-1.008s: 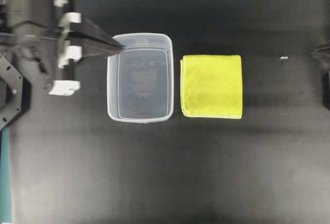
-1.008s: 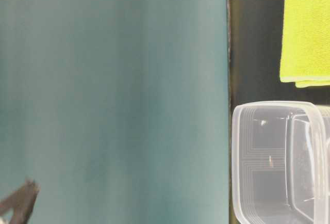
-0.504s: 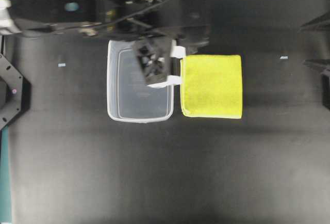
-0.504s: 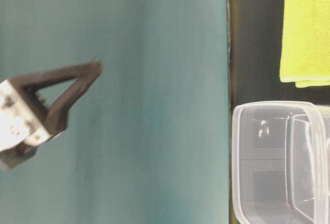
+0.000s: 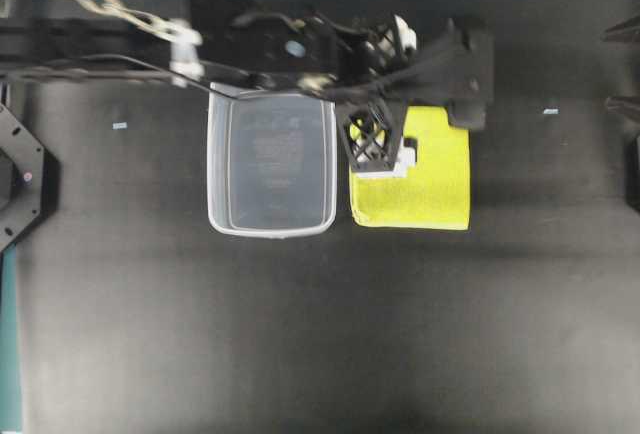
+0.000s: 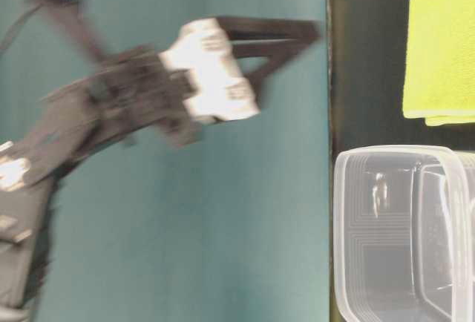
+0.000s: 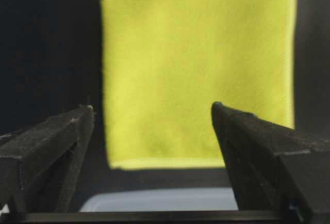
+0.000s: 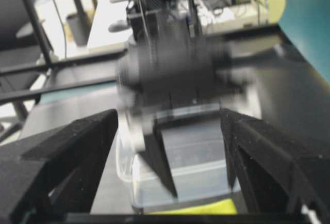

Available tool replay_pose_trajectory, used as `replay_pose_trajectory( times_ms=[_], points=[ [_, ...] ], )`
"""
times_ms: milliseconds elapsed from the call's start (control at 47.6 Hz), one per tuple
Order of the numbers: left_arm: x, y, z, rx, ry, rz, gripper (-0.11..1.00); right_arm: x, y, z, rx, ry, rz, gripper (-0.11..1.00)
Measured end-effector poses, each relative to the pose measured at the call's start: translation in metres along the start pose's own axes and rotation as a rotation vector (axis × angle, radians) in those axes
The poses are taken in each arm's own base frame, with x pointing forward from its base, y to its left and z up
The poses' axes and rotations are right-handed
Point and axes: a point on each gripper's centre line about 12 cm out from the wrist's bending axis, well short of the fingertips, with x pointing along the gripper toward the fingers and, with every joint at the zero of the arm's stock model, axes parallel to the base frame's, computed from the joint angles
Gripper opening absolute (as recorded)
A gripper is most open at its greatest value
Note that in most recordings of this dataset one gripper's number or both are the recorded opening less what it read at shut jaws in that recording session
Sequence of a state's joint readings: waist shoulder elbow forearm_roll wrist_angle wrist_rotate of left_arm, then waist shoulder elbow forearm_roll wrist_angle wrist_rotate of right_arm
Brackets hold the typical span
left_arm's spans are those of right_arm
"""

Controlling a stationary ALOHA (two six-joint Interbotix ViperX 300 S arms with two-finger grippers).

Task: Place the yellow towel into the container with the left arm.
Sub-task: 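Lower the left gripper onto the yellow towel and pinch its center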

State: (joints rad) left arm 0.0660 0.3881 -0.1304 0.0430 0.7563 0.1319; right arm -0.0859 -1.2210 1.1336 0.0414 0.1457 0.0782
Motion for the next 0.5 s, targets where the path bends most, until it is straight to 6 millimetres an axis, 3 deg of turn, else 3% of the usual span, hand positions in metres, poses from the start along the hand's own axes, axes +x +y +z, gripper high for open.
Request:
replay_pose_trajectory(
  times_ms=[231, 504],
  points=[
    [0.058, -0.014, -0.015, 0.014, 0.089, -0.024, 0.9, -0.007, 0.001, 0.007, -0.003, -0.038, 0.004, 0.77],
    [0.095, -0.033, -0.032, 0.038, 0.162, -0.047, 0.89, -0.008, 0.001, 0.008, -0.003, -0.041, 0.005, 0.77]
  ],
)
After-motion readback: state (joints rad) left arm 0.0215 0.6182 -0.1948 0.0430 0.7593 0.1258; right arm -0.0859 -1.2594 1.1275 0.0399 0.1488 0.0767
